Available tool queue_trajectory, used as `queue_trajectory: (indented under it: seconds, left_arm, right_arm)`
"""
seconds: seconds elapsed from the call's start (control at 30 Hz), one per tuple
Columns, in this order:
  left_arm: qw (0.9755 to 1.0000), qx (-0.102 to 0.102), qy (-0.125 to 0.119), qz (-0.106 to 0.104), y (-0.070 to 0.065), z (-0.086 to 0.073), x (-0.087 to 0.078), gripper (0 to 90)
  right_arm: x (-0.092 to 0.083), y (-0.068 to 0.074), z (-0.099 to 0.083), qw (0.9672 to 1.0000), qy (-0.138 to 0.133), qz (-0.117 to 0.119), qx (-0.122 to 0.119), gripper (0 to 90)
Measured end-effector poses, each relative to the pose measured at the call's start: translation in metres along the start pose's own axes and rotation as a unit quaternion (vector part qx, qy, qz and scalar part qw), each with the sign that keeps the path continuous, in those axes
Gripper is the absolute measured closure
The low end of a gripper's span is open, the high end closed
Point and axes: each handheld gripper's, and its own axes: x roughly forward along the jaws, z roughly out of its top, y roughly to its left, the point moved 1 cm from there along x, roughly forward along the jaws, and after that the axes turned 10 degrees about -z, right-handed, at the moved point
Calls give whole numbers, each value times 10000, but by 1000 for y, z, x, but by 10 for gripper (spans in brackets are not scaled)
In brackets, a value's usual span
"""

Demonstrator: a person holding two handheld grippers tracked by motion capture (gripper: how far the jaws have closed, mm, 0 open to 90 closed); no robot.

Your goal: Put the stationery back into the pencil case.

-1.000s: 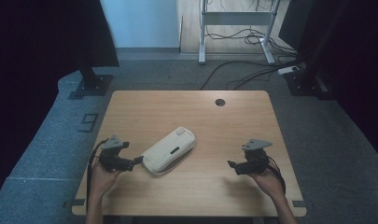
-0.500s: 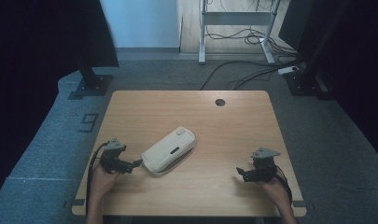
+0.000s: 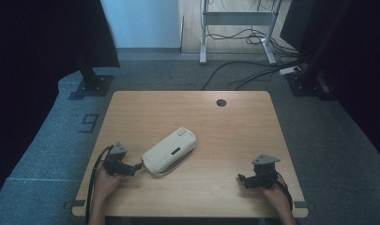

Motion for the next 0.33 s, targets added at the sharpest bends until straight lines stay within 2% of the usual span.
queue_trajectory:
  seconds: [0.07,0.13,0.27,0.33]
  left_arm:
    - [9997,-1,196,128,1,-2,5,0]
    - [9997,-22,191,136,1,-2,6,0]
    - [9997,-46,196,168,1,-2,6,0]
    - [9994,-137,184,250,0,-1,7,0]
  right_arm:
    - [-1,-1,-1,10000,1,14,16,0]
    - [-1,-2,-2,9999,44,101,74,7]
    - [-2,-2,-3,9999,41,107,64,5]
    - [-2,-2,-3,9999,49,117,60,5]
